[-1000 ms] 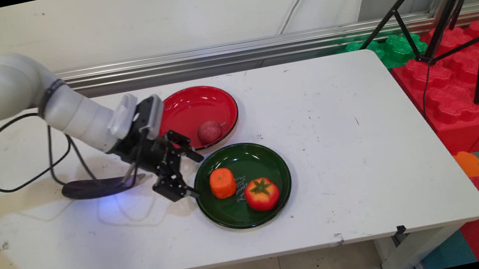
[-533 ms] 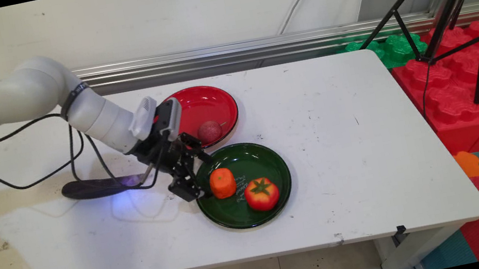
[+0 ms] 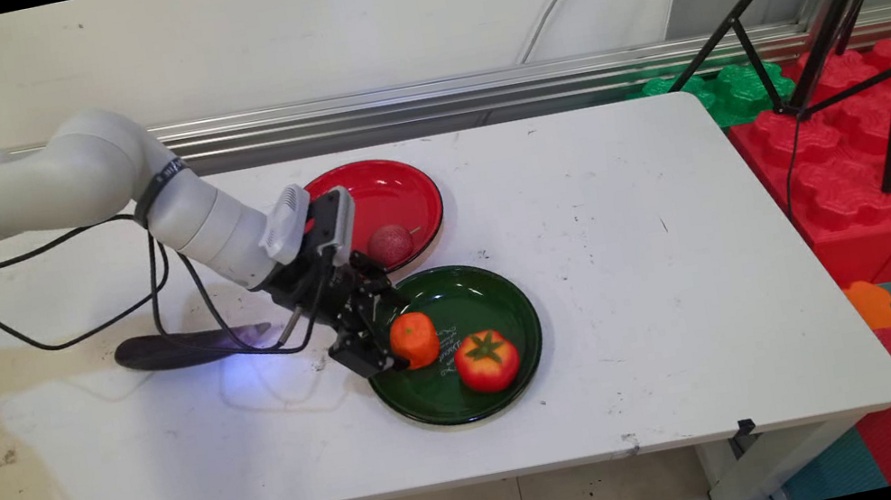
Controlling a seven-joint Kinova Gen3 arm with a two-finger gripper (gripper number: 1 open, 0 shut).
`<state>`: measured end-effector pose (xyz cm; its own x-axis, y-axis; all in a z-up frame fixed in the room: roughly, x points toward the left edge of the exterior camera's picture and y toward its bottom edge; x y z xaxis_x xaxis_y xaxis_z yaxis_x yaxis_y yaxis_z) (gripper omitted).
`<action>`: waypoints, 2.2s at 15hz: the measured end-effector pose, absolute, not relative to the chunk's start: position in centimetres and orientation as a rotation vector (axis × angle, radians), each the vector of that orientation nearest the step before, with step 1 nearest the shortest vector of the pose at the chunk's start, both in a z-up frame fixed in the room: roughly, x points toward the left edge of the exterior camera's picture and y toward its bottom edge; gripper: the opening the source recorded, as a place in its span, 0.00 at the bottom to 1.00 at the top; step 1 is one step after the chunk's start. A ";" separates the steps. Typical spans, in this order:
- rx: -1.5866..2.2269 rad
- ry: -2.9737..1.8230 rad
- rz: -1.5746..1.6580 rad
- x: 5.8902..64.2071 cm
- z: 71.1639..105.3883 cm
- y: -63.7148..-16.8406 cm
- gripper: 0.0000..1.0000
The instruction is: Pick up the mandarin from the green plate, then place the picked object on the table
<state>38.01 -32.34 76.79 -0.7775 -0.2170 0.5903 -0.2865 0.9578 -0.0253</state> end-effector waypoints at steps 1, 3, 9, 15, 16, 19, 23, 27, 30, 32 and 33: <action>0.355 -2.491 0.149 37.9 76.7 -32.4 1.00; 0.356 -2.491 0.146 37.6 76.5 -32.5 1.00; 0.352 -2.483 0.143 37.2 76.5 -32.7 0.00; 0.361 -2.462 0.158 37.4 77.3 -32.8 0.00; 0.367 -2.455 0.163 37.5 77.6 -32.8 0.00; 0.382 -2.431 0.181 38.0 78.8 -32.7 0.00; 0.389 -2.402 0.206 39.3 80.7 -32.2 0.00; 0.384 -2.381 0.234 41.2 82.8 -31.3 0.00; 0.375 -2.371 0.253 43.2 84.6 -30.5 0.00; 0.377 -2.369 0.262 44.4 85.5 -30.1 0.00; 0.379 -2.369 0.268 45.1 86.0 -29.9 0.00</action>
